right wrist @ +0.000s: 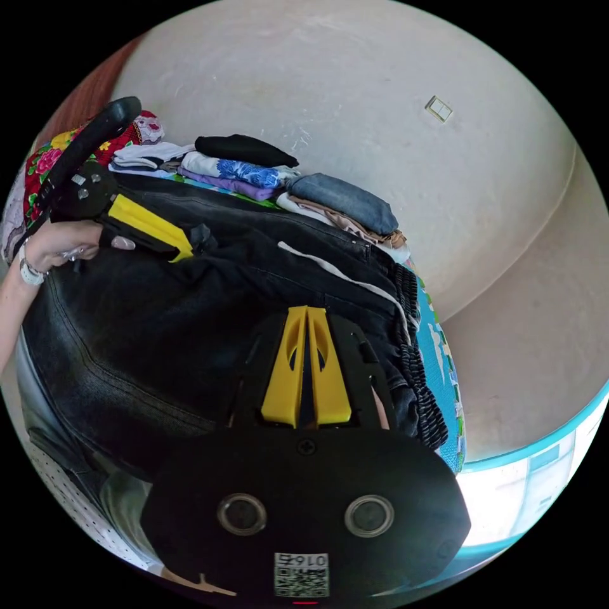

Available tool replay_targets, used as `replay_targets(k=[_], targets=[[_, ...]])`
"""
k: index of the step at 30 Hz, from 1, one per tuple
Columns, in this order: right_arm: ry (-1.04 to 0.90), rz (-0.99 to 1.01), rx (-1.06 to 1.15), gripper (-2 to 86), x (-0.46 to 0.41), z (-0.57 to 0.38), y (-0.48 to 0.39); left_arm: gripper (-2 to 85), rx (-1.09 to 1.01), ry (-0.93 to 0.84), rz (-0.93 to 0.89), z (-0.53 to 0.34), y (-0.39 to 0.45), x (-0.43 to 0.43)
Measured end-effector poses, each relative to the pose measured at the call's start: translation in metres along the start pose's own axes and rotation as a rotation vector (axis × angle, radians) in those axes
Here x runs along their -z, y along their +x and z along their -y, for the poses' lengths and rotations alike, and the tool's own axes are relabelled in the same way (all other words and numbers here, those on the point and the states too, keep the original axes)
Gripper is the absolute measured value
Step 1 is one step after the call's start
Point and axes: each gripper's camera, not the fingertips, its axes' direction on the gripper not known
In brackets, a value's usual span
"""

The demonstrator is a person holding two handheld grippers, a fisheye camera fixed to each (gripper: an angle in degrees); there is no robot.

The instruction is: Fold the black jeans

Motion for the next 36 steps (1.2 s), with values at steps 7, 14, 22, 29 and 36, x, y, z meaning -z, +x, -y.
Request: replay_targets(k=[7,14,22,29,36], targets=[[-0.043,-0.03,-0.034,-0.4,-0.004,-0.029,0.037,-0.8,-0.06,-0.061,-0.188,-0.019,0.008,-0.001],[-0.027,-0.034,-0.163,1.6,0.002,-0.079,0.102,4.1,0.082,0.161,-0.17,-0.044,-0.019,0.043],[-0.094,0.023,-0.601,11.2,0.007,-0.205,0.246,8.9,-0.002,0.128,-0.011,-0.066,-0.006,0.052],[-0.079,0.135,-0.727,16.8,0.013,-0.311,0.316,6.0,0.0,-0.008,0.122,-0.068,-0.017,0.03],[-0.02,0.299,-0.627,12.0,-0.008,-0.346,0.34,4.9,-0.051,-0.013,-0.07,-0.11,-0.026,0.045]])
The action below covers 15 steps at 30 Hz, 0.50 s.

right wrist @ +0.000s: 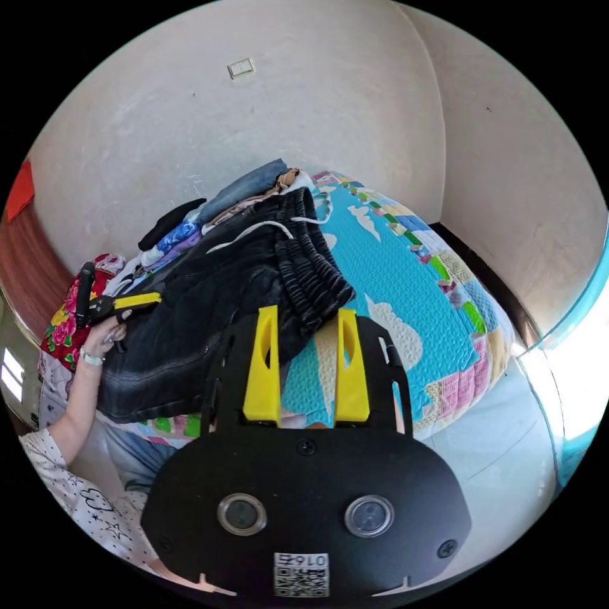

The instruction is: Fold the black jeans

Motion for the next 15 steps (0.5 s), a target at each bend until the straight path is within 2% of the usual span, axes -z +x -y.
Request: replay_targets(k=[3,5,8,10,13,15], targets=[[0.054,0.034,0.022,9.1,0.01,-0.011,0.025,6.8,0.026,-0.027,-0.095,-0.03,-0.015,0.023],[0.217,0.201,-0.047,5.3,0.045,-0.027,0.059,8.4,0.029,-0.028,-0.105,-0.058,-0.015,0.044],[0.384,0.354,-0.103,4.5,0.082,-0.057,0.102,9.5,-0.036,0.017,-0.081,-0.124,0.002,0.086],[0.376,0.309,-0.173,4.3,0.085,-0.067,0.124,10.0,-0.056,0.024,-0.049,-0.172,0.011,0.11],[0.304,0.154,-0.261,4.1,0.083,-0.075,0.142,10.0,0.072,0.058,0.151,-0.262,0.004,0.155],[0.355,0.135,-0.245,4.2,0.094,-0.081,0.145,10.2,0.307,0.078,0.342,-0.339,-0.021,0.198]])
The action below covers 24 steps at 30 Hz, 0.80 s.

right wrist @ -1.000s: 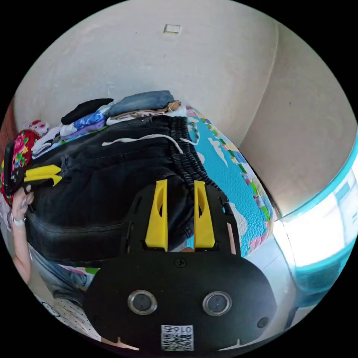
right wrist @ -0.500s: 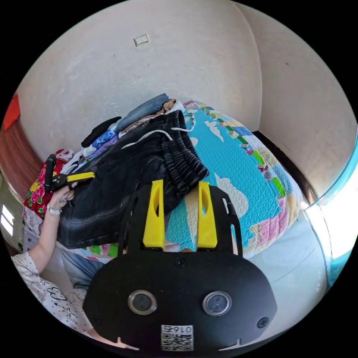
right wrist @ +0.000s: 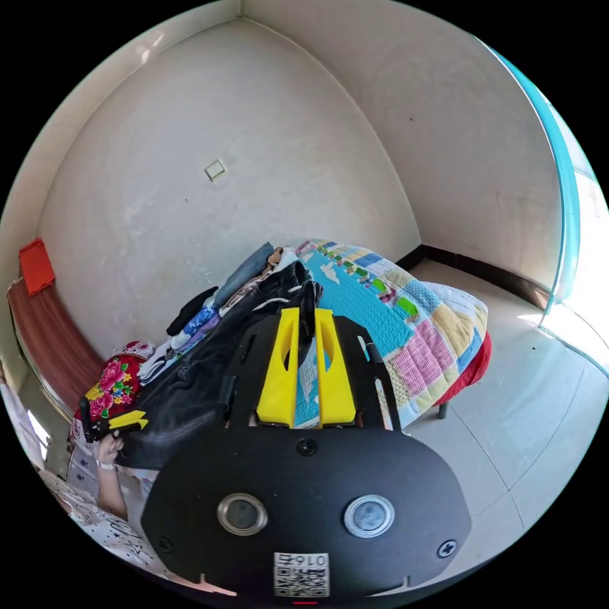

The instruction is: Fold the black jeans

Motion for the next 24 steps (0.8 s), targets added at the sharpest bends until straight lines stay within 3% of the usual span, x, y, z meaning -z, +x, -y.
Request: replay_targets(k=[3,7,12,17,20,24], targets=[[-0.013,-0.001,0.059,4.6,0.004,0.002,0.007,10.4,0.334,-0.021,0.264,-0.085,-0.083,0.044],[-0.121,-0.067,0.033,5.3,-0.009,-0.003,0.038,11.6,0.721,-0.011,0.462,-0.196,-0.163,0.096],[-0.102,0.001,0.03,5.6,-0.004,-0.005,0.062,13.4,1.078,-0.053,0.305,-0.341,-0.243,0.123],[-0.112,0.043,-0.002,5.9,-0.009,-0.005,0.086,13.6,1.131,0.142,-0.082,-0.401,-0.283,0.117],[-0.107,0.092,-0.032,6.5,-0.011,-0.006,0.101,11.4,1.129,0.061,-0.038,-0.409,-0.3,0.111],[-0.158,0.059,-0.017,7.5,-0.02,-0.006,0.11,4.3,1.094,0.14,-0.002,-0.423,-0.307,0.127]])
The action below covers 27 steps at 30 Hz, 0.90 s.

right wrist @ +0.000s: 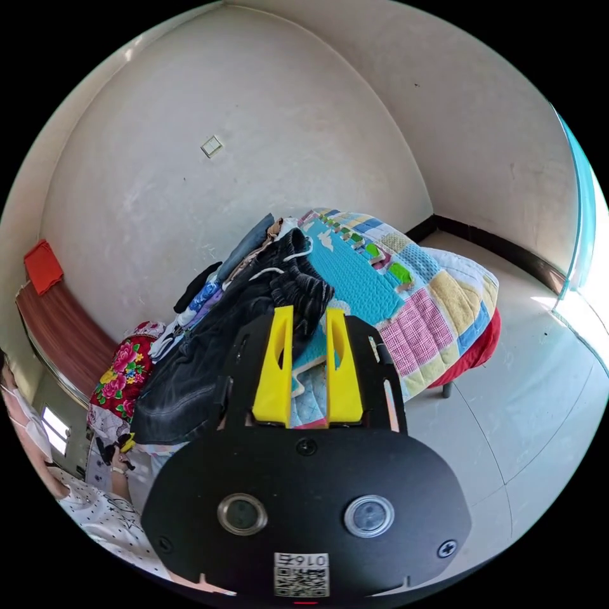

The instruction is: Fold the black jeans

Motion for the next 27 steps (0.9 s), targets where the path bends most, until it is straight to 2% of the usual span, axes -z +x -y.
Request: replay_targets(k=[3,6,16,21,23,27], targets=[[0.008,-0.043,0.013,7.6,-0.007,0.0,0.002,0.3,-0.007,0.027,-0.029,0.001,-0.011,0.017],[0.053,0.027,0.021,5.9,-0.012,0.003,0.006,-0.5,-0.033,0.086,-0.144,0.007,-0.016,0.043],[0.256,0.305,0.093,3.5,0.042,0.0,-0.018,-0.8,-0.138,0.244,-0.186,0.033,0.009,0.127],[0.306,0.417,0.159,3.2,0.036,0.037,-0.047,-0.8,-0.217,0.224,-0.22,0.116,0.075,0.116],[0.279,0.462,0.179,3.2,0.013,0.082,-0.072,-0.7,-0.245,0.185,-0.219,0.159,0.115,0.099],[0.171,0.398,0.102,3.6,-0.052,0.177,-0.114,0.5,-0.214,0.078,-0.112,0.257,0.214,0.024]])
